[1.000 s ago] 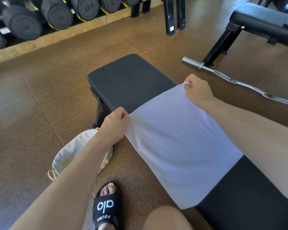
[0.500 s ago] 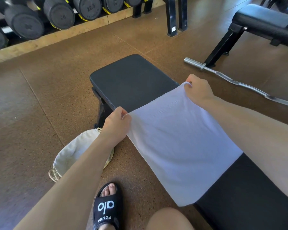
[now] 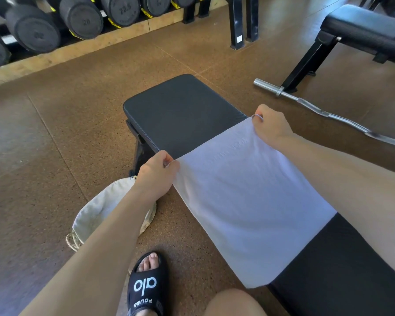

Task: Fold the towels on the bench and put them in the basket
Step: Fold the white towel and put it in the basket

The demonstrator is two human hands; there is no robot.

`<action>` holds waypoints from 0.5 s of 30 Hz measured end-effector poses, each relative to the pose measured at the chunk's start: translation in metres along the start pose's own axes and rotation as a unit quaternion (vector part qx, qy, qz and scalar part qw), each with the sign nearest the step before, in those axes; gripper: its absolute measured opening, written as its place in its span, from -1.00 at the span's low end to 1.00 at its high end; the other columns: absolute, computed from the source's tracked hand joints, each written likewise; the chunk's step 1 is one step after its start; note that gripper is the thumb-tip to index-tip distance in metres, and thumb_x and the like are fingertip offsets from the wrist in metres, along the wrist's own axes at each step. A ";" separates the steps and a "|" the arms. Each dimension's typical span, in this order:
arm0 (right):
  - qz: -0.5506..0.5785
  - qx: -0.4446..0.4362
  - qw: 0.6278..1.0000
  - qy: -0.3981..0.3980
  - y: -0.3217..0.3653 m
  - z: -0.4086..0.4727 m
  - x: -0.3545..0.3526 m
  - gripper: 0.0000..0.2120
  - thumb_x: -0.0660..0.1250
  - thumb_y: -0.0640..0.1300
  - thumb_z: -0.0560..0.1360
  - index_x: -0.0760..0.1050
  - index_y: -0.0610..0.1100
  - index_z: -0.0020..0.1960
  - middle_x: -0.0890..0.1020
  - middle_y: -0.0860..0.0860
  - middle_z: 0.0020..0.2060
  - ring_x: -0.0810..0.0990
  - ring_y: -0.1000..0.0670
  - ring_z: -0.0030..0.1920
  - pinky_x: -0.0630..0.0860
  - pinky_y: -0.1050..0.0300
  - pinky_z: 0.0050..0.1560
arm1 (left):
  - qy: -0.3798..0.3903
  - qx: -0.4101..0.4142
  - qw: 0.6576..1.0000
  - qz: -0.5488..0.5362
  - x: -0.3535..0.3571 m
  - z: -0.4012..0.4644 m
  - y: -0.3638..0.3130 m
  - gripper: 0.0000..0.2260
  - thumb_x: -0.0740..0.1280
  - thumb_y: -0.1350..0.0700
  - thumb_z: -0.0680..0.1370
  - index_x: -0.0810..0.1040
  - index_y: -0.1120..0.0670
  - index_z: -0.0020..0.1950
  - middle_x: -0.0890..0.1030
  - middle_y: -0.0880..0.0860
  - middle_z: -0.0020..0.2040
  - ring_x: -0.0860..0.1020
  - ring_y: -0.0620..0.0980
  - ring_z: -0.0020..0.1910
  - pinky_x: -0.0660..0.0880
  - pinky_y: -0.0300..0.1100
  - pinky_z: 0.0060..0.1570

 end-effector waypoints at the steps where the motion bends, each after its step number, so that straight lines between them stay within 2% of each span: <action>1: 0.011 0.006 1.000 -0.004 -0.001 0.000 0.000 -0.83 0.09 -0.13 0.68 0.39 -0.19 -0.01 0.50 -0.08 -0.21 0.45 -0.05 -0.24 0.39 0.07 -0.27 | 0.005 -0.006 1.000 -0.011 -0.001 0.000 0.001 -0.84 0.24 -0.02 0.60 0.47 0.04 -0.08 0.57 0.08 -0.09 0.59 0.15 -0.09 0.60 0.10 0.00; 5: 0.045 0.025 0.999 -0.017 -0.003 0.003 0.001 -0.84 0.14 -0.13 0.66 0.44 -0.17 0.00 0.51 -0.03 -0.17 0.44 0.02 -0.22 0.32 0.17 -0.33 | 0.013 -0.024 0.998 -0.055 -0.001 0.001 0.003 -0.86 0.27 -0.01 0.61 0.50 0.04 -0.03 0.58 0.05 -0.06 0.64 0.10 -0.07 0.64 0.12 0.04; 10: 0.084 0.028 0.996 -0.002 -0.005 0.010 -0.004 -0.85 0.22 -0.12 0.62 0.51 -0.17 0.00 0.55 -0.01 -0.09 0.50 -0.02 -0.06 0.36 0.18 -0.22 | 0.015 -0.028 0.992 -0.124 -0.004 0.002 0.002 -0.88 0.33 0.10 0.60 0.54 0.13 -0.08 0.58 0.08 -0.09 0.59 0.01 -0.09 0.62 -0.22 -0.21; 12: 0.097 0.056 0.994 0.015 -0.005 0.013 -0.005 -0.84 0.25 -0.11 0.59 0.56 -0.16 0.03 0.58 -0.01 -0.05 0.53 -0.03 -0.02 0.41 0.14 -0.15 | 0.020 -0.033 0.989 -0.140 -0.006 0.002 0.002 -0.87 0.34 0.11 0.60 0.56 0.13 -0.12 0.58 0.06 -0.12 0.60 -0.01 -0.09 0.63 -0.21 -0.17; 15: 0.122 0.090 0.988 0.018 -0.008 0.018 -0.003 -0.85 0.29 -0.11 0.54 0.60 -0.14 0.00 0.63 -0.03 -0.06 0.58 -0.01 -0.05 0.43 0.16 -0.22 | 0.023 -0.043 0.989 -0.139 -0.007 0.002 0.004 -0.86 0.36 0.13 0.59 0.61 0.15 -0.13 0.67 0.03 -0.09 0.66 -0.02 -0.05 0.65 -0.13 -0.02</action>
Point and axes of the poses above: each hand's wrist, its own z-axis towards the middle knuckle, its own x-axis out of the palm, y = z × x, the point moved 1 cm from there along z, towards the middle knuckle
